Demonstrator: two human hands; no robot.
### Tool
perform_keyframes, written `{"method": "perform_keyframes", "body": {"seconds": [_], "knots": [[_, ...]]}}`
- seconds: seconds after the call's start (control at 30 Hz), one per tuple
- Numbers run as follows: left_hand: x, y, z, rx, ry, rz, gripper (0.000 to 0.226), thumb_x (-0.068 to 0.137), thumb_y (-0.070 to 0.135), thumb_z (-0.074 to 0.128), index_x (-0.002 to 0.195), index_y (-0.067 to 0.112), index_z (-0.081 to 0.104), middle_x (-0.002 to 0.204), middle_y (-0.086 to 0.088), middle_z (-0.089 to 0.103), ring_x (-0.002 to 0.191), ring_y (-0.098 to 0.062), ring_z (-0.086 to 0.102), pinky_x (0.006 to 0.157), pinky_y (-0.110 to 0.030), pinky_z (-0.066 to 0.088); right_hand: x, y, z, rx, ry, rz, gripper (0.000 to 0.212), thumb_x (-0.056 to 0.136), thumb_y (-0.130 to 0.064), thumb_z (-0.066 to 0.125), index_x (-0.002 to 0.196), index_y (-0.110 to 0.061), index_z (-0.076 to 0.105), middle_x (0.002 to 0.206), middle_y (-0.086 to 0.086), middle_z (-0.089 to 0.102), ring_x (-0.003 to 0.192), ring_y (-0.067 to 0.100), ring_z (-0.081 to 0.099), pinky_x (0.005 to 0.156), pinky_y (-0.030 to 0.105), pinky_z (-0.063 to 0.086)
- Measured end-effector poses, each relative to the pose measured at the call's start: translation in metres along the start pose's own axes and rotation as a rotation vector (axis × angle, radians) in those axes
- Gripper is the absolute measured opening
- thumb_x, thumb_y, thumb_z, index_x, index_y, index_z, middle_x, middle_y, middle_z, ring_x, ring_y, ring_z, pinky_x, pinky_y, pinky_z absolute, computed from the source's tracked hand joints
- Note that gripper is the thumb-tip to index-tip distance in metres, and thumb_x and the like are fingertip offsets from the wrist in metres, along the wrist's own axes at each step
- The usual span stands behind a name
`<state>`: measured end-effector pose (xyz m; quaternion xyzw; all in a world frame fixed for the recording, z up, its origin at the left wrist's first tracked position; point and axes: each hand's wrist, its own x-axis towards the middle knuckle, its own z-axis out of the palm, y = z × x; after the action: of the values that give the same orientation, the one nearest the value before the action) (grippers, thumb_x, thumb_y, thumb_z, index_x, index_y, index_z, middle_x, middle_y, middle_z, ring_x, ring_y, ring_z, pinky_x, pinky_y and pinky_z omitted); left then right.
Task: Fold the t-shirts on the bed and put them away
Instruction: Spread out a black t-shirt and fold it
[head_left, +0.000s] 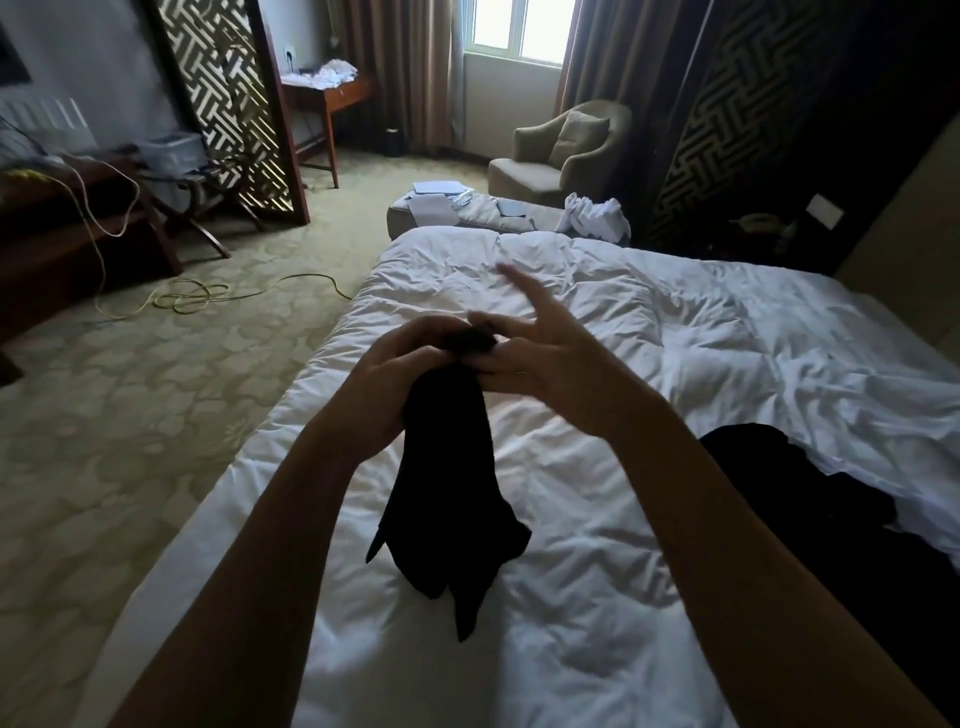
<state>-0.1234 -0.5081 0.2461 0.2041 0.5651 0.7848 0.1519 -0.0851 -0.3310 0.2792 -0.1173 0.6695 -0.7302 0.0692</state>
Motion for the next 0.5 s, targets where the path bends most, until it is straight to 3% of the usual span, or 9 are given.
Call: {"method": "perform_keyframes", "body": {"seconds": [0.03, 0.1, 0.13, 0.23, 0.27, 0.33, 0.4, 0.5], "knots": [[-0.001, 0.004, 0.002, 0.001, -0.037, -0.002, 0.028, 0.09, -0.008, 0.043, 0.107, 0.002, 0.064, 0.105, -0.015, 0.068, 0.095, -0.02, 0.066, 0.087, -0.028, 0.054, 0.001, -0.004, -0.009, -0.209, 0.05, -0.035, 0.076, 0.092, 0.007, 0.056, 0.144, -0.042, 0.029, 0.113, 0.019, 0.066, 0.088, 0.026, 0.067, 0.078, 0.038, 0.058], [-0.002, 0.012, 0.007, -0.014, -0.075, 0.002, 0.039, 0.089, -0.01, 0.036, 0.096, 0.006, 0.071, 0.093, -0.017, 0.068, 0.083, -0.021, 0.067, 0.075, -0.026, 0.056, 0.007, -0.005, -0.025, -0.714, 0.149, -0.112, 0.075, 0.091, -0.01, 0.068, 0.148, -0.039, 0.031, 0.108, 0.013, 0.071, 0.074, 0.011, 0.068, 0.069, 0.029, 0.056], [-0.002, 0.016, 0.009, -0.021, -0.079, 0.001, 0.041, 0.088, -0.01, 0.036, 0.092, 0.007, 0.073, 0.088, -0.017, 0.068, 0.076, -0.019, 0.067, 0.069, -0.024, 0.055, 0.009, -0.005, -0.029, -0.759, 0.139, -0.09, 0.072, 0.089, -0.016, 0.072, 0.149, -0.035, 0.036, 0.111, 0.008, 0.071, 0.076, 0.005, 0.067, 0.075, 0.025, 0.053], [0.0, 0.027, 0.013, -0.125, -0.13, -0.056, 0.026, 0.079, -0.002, 0.044, 0.09, 0.006, 0.067, 0.092, -0.02, 0.059, 0.068, -0.016, 0.063, 0.063, -0.02, 0.053, 0.004, 0.004, -0.028, -0.386, -0.065, 0.015, 0.048, 0.091, -0.014, 0.065, 0.136, -0.025, 0.055, 0.125, -0.008, 0.065, 0.113, 0.007, 0.06, 0.098, 0.026, 0.047], [-0.001, 0.029, 0.014, -0.166, -0.167, -0.094, 0.024, 0.078, 0.002, 0.046, 0.092, 0.006, 0.064, 0.092, -0.019, 0.055, 0.069, -0.016, 0.061, 0.062, -0.021, 0.053, 0.001, 0.009, -0.027, -0.259, -0.111, 0.03, 0.039, 0.091, -0.01, 0.061, 0.129, -0.019, 0.058, 0.117, -0.012, 0.067, 0.111, 0.006, 0.059, 0.095, 0.023, 0.047], [-0.002, 0.034, 0.014, -0.15, -0.227, -0.112, 0.022, 0.079, 0.008, 0.049, 0.095, 0.01, 0.064, 0.091, -0.016, 0.055, 0.075, -0.017, 0.06, 0.066, -0.022, 0.053, -0.002, 0.017, -0.022, -0.093, -0.134, 0.079, 0.03, 0.092, -0.007, 0.059, 0.121, -0.002, 0.056, 0.1, -0.003, 0.065, 0.097, 0.012, 0.059, 0.082, 0.023, 0.047], [-0.006, 0.039, 0.015, -0.025, -0.245, -0.059, 0.02, 0.084, 0.011, 0.055, 0.102, 0.012, 0.065, 0.095, -0.012, 0.062, 0.081, -0.017, 0.063, 0.069, -0.022, 0.053, -0.003, 0.012, -0.015, -0.119, -0.087, 0.085, 0.037, 0.092, -0.011, 0.062, 0.122, 0.008, 0.05, 0.098, 0.011, 0.057, 0.092, 0.024, 0.054, 0.077, 0.031, 0.041], [-0.013, 0.052, 0.016, 0.21, -0.199, -0.007, 0.041, 0.08, 0.014, 0.075, 0.119, 0.017, 0.064, 0.095, -0.01, 0.059, 0.082, -0.016, 0.061, 0.069, -0.02, 0.052, -0.006, -0.002, -0.012, -0.187, 0.043, -0.007, 0.03, 0.091, -0.014, 0.066, 0.108, 0.008, 0.053, 0.09, 0.013, 0.054, 0.082, 0.025, 0.054, 0.071, 0.033, 0.042]]}}
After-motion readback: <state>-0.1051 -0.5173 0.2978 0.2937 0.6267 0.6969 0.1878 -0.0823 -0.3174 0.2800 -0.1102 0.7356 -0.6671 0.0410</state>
